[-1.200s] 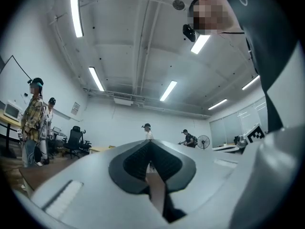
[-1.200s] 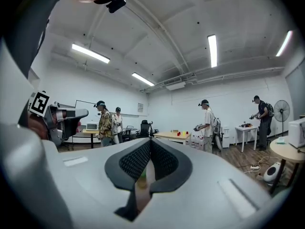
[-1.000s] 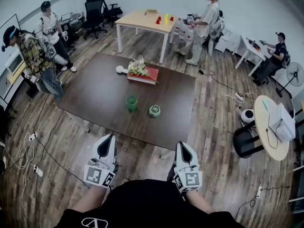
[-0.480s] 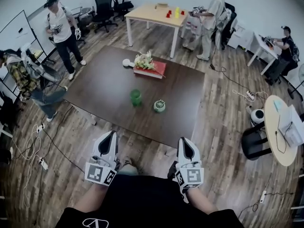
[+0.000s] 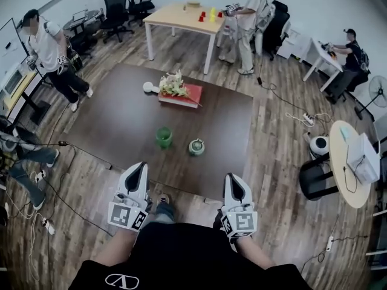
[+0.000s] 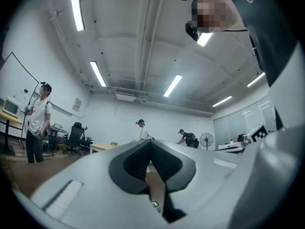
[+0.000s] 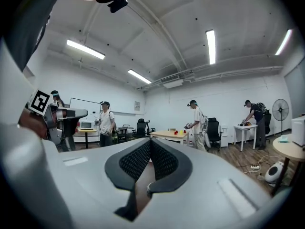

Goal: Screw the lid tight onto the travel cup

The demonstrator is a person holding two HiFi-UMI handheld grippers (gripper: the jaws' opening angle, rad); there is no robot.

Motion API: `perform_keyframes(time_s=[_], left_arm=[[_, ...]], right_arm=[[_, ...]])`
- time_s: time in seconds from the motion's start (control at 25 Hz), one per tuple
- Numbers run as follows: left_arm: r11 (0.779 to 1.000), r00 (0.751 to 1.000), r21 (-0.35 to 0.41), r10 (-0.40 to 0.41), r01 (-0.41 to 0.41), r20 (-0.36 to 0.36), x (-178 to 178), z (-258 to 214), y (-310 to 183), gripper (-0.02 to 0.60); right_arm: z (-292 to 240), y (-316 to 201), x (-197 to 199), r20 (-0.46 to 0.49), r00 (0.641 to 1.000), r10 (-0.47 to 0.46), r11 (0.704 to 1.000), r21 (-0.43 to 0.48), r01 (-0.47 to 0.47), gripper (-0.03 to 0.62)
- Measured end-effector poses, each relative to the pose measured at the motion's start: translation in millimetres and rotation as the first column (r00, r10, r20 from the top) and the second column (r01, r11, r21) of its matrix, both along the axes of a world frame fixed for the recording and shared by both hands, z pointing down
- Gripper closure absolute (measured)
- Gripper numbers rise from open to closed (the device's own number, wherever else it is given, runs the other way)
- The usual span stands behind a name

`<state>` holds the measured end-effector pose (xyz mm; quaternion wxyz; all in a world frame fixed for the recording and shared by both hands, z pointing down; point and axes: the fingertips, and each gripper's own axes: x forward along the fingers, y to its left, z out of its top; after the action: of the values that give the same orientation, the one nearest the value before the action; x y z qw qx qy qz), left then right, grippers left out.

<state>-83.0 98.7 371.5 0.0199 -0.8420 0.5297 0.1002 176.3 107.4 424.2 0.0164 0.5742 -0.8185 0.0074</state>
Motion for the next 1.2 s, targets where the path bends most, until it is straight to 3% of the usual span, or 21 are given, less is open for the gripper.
perform_keyframes(time_s=[0.28,0.56,0.92,1.04,1.08,1.12,1.16,1.2], left_arm=[[0.997,0.997,0.017,0.072,-0.071,-0.019,-29,-3,-101,0.581],[0.991,0.991,0.008,0.132,-0.132,-0.027,-57,8,-169,0.581],[0.993,0.993,0.002,0.115,-0.115,-0.002,-58,18,-201,0.581],[0.983,0.984,0.043,0.176,-0.176,0.012,-41,20,-194,0.581],[0.975,0.977,0.063,0.213,-0.214,0.026,-32,20,-192,0.497],[0.968,0.971,0.074,0.238,-0.24,0.039,-24,21,-192,0.139],[0.965,0.968,0.075,0.247,-0.25,0.047,-19,22,-194,0.014],[0.966,0.968,0.07,0.246,-0.249,0.053,-15,24,-195,0.014]], right_arm=[[-8,-80,-24,-0.028,0.996,0.08,0.997,-0.005,-0.08,0.586],[-7,-135,-57,-0.068,0.99,0.126,0.992,-0.015,-0.128,0.586],[-3,-170,-61,-0.063,0.991,0.119,0.992,-0.04,-0.121,0.586],[-1,-173,-54,-0.068,0.992,0.109,0.993,-0.042,-0.112,0.586],[1,-175,-52,-0.064,0.992,0.108,0.993,-0.049,-0.111,0.586],[2,-176,-50,-0.058,0.992,0.108,0.992,-0.058,-0.111,0.586],[2,-177,-49,-0.052,0.993,0.107,0.992,-0.063,-0.11,0.586],[1,-177,-48,-0.051,0.993,0.103,0.992,-0.063,-0.106,0.586]])
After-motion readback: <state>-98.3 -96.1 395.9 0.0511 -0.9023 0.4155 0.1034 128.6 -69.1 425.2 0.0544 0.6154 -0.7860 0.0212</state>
